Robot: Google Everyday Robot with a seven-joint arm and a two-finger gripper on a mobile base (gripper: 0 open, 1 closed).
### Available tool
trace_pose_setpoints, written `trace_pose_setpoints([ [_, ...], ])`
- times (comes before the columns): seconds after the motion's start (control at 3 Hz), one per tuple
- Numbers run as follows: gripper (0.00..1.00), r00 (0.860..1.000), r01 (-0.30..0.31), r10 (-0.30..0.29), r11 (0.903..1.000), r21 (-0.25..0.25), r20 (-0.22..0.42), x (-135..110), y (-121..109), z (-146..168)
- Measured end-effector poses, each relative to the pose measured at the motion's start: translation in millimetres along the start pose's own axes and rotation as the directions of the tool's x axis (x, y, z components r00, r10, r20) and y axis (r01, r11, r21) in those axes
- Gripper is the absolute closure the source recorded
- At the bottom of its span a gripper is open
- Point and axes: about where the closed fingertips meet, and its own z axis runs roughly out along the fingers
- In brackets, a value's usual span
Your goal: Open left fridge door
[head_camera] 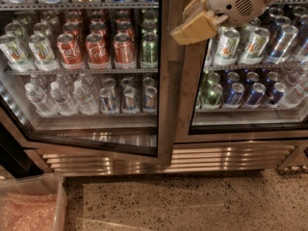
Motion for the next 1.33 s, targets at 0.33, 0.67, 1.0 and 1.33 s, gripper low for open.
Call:
trace_pose_setpoints([
  [0.33,0.47,1.000,0.001,-0.001,1.0000,-0.001,0.000,-0.5,-0.2,0.5],
  [0.67,0.32,1.000,0.004,-0.004,0.9999,-0.012,0.004,-1.2,6.2,1.1],
  [1.0,0.25,0.999,-0.005,0.010,0.9942,-0.108,0.043,3.8,55.5,6.2],
  [1.33,0.25,0.998,-0.009,0.019,0.9889,-0.148,0.065,2.2,73.8,4.3],
])
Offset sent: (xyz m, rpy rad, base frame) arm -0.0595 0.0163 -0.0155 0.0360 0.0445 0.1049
